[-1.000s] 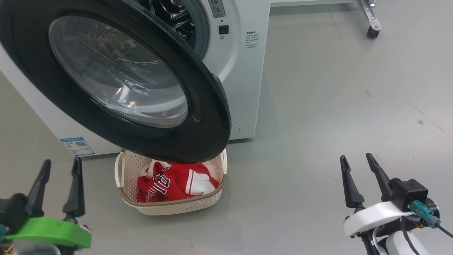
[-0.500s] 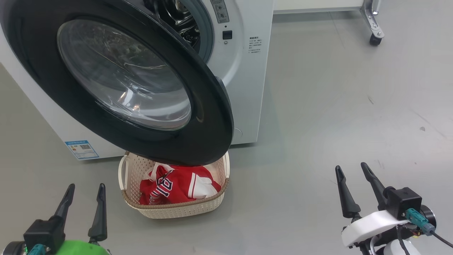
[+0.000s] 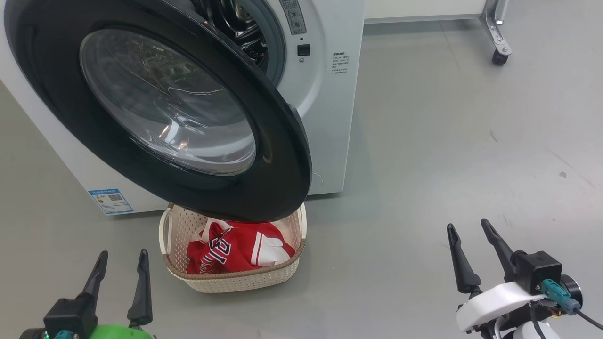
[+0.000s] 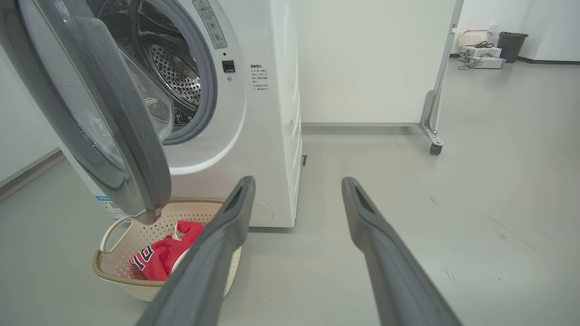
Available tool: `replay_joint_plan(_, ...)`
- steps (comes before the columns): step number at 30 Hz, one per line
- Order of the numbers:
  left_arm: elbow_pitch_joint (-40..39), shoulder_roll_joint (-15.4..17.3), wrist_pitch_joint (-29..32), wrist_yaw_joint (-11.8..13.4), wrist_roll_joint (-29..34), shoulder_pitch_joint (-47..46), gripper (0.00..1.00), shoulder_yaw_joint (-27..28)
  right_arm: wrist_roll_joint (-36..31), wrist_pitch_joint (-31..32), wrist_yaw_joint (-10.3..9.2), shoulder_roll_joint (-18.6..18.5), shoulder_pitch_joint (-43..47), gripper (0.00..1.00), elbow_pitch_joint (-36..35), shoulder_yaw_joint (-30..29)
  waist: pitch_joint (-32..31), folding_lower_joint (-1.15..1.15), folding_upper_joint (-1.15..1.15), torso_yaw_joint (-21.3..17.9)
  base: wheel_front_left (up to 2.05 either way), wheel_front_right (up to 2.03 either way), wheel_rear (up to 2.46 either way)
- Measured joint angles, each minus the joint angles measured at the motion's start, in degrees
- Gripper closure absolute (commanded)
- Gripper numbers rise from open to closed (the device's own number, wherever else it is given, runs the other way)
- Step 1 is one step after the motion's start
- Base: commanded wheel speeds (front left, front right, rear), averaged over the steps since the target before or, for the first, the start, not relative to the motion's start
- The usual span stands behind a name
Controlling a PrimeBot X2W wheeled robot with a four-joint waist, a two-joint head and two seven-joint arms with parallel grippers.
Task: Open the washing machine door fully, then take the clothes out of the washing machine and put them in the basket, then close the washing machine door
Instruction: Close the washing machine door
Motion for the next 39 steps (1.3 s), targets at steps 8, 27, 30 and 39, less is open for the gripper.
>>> replay_joint_plan(8, 0.21, -0.78, -0.44, 0.38, 0.6, 0.01, 0.0, 0.16, -0.43, 0.24, -0.01, -0.23, 0.01, 0.02, -0.6, 0.0, 0.09, 0.0, 0.0, -0.08, 0.0, 0.0, 0.0)
replay_joint_plan(27, 0.16, -2.13, -0.77, 0.41, 2.83, -0.21, 0.0, 0.02, 0.56, 1.44, 0.02, -0.19, -0.14, 1.0, -1.87, -0.41, 1.79, 0.0, 0.0, 0.84, 0.0, 0.0, 0.0)
replay_joint_plan(30, 0.16, -2.13, -0.77, 0.42, 3.19, -0.38, 0.0, -0.35, 0.56, 1.53, 0.11, -0.34, -1.26, 1.0, -1.83, -0.45, 2.25, 0.0, 0.0, 1.36, 0.0, 0.0, 0.0)
replay_joint_plan(39, 0.29, -2.53, -0.75, 0.36, 3.85, -3.7, 0.0, -3.14, 0.43, 3.22, 1.47, -2.33, -7.27, 1.0, 0.56, -0.59, 3.33, 0.0, 0.0, 4.46, 0.0, 0.0, 0.0)
